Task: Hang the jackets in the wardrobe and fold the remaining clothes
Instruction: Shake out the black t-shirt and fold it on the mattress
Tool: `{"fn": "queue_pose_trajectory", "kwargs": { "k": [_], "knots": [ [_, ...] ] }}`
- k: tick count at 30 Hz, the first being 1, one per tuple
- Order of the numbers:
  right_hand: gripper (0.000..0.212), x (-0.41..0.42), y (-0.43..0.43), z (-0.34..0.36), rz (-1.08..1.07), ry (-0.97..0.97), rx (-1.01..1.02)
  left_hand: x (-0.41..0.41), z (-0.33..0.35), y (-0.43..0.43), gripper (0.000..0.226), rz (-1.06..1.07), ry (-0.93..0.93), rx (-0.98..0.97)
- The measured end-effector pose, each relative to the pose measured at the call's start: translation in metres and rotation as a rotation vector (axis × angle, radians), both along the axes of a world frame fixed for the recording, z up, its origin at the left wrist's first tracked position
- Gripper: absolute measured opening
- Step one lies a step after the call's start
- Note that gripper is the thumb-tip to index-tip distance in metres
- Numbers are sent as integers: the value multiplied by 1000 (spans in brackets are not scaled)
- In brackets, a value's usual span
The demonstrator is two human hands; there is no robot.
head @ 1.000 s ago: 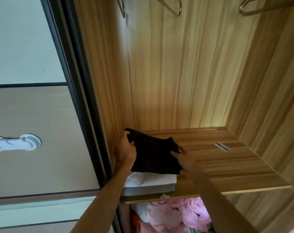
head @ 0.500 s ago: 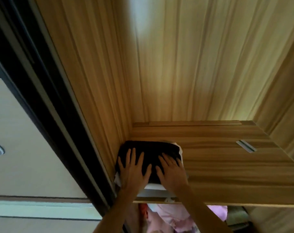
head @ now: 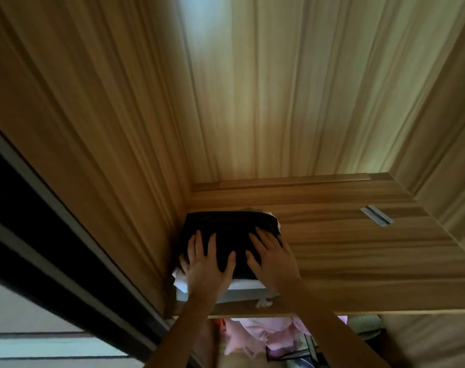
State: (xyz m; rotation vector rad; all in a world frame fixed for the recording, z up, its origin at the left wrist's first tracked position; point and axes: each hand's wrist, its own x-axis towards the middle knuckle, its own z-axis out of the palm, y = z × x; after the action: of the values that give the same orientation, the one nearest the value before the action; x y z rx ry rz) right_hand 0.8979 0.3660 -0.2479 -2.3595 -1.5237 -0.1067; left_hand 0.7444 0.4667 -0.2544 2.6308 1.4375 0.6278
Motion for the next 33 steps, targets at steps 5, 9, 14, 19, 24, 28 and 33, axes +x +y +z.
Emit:
{"fn": "queue_pose_trajectory", "kwargs": {
  "k": [5,9,14,19,24,28,33],
  "knots": [
    [66,33,-13,-1,-82,24,-21,37,4,-6,73,-82,-19,-23],
    [71,58,-21,0,-141,45,-31,70,4,-9,73,-151,-23,2],
    [78,89,-14,5,-155,67,-61,104,2,1,70,-184,-19,23],
    [71,118,7,0,-169,41,-33,134,-2,25,68,-187,-6,50],
    [71,154,37,-8,-151,38,-35,168,-6,50,69,-169,40,80],
    [70,182,63,-12,-154,41,-9,194,-6,73,69,-155,53,88],
    [70,206,86,-16,-170,30,27,220,-10,99,69,-156,61,126]
  ]
}}
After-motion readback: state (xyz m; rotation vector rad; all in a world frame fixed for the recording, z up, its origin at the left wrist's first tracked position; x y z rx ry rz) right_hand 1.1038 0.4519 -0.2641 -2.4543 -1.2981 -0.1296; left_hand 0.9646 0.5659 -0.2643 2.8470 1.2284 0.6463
